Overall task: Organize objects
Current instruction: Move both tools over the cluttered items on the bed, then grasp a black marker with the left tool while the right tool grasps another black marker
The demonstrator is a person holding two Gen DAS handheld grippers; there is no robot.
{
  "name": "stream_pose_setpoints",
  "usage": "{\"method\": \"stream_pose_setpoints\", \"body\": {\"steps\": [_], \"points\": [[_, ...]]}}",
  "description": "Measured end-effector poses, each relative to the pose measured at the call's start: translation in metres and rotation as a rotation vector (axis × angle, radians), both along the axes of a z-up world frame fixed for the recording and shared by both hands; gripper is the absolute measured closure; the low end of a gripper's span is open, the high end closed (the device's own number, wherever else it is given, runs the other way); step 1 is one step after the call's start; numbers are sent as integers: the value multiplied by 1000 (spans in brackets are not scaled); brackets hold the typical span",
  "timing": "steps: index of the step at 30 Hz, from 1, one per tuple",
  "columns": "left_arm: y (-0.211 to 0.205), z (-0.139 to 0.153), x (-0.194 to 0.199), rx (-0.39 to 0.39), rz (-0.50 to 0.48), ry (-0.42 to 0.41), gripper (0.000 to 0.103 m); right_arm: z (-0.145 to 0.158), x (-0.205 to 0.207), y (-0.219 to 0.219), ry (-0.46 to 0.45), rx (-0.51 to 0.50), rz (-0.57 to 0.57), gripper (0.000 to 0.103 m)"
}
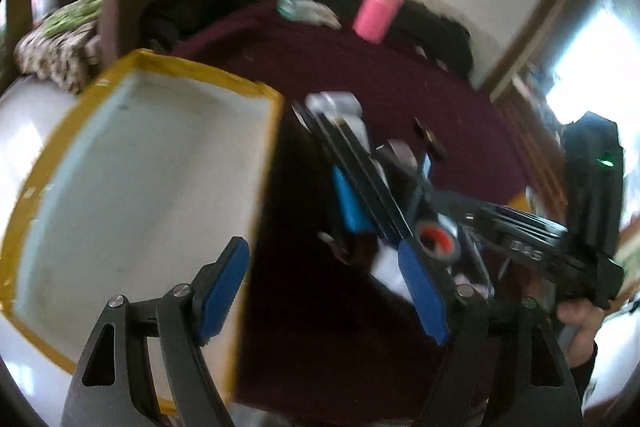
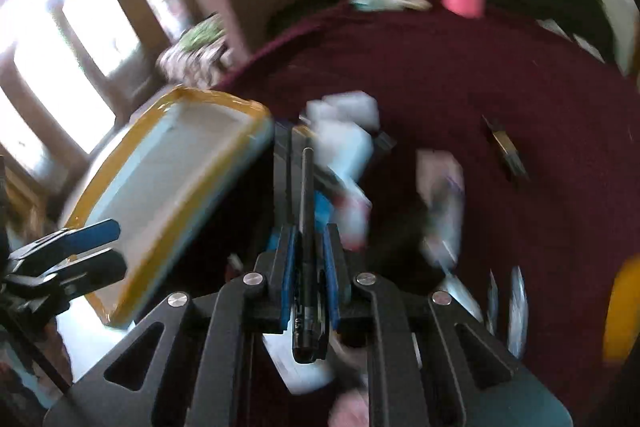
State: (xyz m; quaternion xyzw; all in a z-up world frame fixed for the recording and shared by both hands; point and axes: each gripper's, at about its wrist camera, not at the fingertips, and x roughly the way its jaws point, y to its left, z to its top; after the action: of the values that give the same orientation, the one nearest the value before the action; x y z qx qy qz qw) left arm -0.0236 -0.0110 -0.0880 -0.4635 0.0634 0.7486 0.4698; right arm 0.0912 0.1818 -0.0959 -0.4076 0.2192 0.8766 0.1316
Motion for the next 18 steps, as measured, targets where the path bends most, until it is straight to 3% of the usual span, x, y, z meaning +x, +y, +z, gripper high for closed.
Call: {"method": "stream_pose_setpoints", "body": {"steps": [4, 7, 9, 13, 18], "points": [[32, -11, 13, -52, -45, -16, 31, -17, 47, 14, 28, -53, -111, 92], [53, -15, 7, -75, -21, -30, 32, -25, 64, 20, 21, -50, -142, 92], [59, -19, -1, -93, 5, -26, 36, -28, 69, 20, 29, -63, -141, 92], [79, -30, -19, -136, 40, -53, 57, -29, 68, 14, 48, -45, -127, 92], [95, -32, -28, -140, 50, -51, 61, -32, 64, 21, 52, -32, -124, 92]]}}
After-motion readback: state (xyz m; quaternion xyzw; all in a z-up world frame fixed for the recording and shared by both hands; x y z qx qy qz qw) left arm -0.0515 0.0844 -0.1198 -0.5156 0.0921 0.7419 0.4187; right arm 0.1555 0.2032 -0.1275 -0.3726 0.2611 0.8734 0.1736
